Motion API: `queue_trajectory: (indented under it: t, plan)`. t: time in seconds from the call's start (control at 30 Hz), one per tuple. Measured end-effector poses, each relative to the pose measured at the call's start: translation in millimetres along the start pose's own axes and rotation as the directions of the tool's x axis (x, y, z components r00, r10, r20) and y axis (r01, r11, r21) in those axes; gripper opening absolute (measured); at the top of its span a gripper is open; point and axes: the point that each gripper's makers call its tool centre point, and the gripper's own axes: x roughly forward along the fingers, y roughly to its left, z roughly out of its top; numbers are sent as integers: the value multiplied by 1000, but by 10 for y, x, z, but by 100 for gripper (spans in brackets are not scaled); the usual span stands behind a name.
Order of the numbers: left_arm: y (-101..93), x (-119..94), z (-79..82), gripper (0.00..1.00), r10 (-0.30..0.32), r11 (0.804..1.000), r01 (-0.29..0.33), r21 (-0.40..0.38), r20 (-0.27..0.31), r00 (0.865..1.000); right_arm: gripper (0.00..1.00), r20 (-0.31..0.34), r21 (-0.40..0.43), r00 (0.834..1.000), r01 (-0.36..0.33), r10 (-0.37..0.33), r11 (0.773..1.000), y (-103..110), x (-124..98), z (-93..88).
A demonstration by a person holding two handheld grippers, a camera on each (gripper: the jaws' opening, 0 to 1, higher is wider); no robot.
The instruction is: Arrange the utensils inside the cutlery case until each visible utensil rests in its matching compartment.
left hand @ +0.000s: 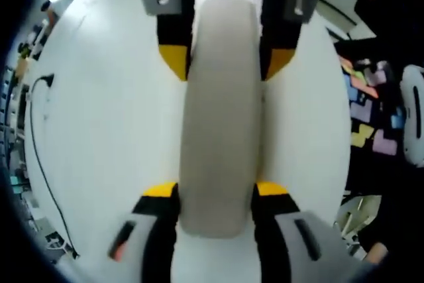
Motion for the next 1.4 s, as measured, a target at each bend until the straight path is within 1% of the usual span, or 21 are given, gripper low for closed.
queue_trajectory:
  t: [0.1,0.2,0.3,0.4,0.47,0.57,0.7,0.8,0.93,1.03,1.27,1.33,1.4]
  plan:
    - [4,2,-7,45,-1,1000,1,4,-9,1000,43,-1,15,1000,14,-14,1000,-18,-107,-55]
    - [6,1,-12,45,-3,1000,3,8,-7,1000,42,-14,24,1000,21,-20,999,11,-245,-150]
    - [4,1,-16,45,-4,1000,4,10,0,1000,41,-18,33,999,33,-32,999,20,-328,-207]
    - [8,-1,-18,45,-5,1000,5,12,7,1000,39,-20,56,998,55,-54,997,-25,-394,-267]
    - [7,0,-19,45,-5,1000,5,14,11,1000,36,-24,70,998,61,-60,996,-44,-398,-306]
    - [9,-1,-21,45,-6,1000,6,17,16,1000,33,-14,95,999,41,-40,995,-17,-388,-310]
    - [10,1,-22,45,-6,1000,6,18,13,1000,32,-19,94,999,50,-48,994,-44,-391,-315]
    - [12,0,-24,45,-6,1000,6,21,9,1000,29,-26,126,999,28,-25,992,-32,-384,-324]
    - [18,-1,-22,45,-6,1000,6,21,8,1000,29,-32,124,999,28,-24,992,-32,-386,-329]
    - [22,-2,-21,45,-10,1000,9,22,5,1000,29,-39,145,999,24,-19,989,-46,-394,-346]
    - [23,-9,-16,44,-12,999,13,34,-31,999,29,-54,151,998,29,-21,988,-49,-414,-390]
    - [31,-19,-14,44,-22,999,23,22,-24,999,29,-66,158,998,30,-19,987,-48,-423,-412]
    - [40,-27,-3,45,-27,1000,27,7,-2,1000,29,-77,158,997,31,-19,987,-47,-433,-435]
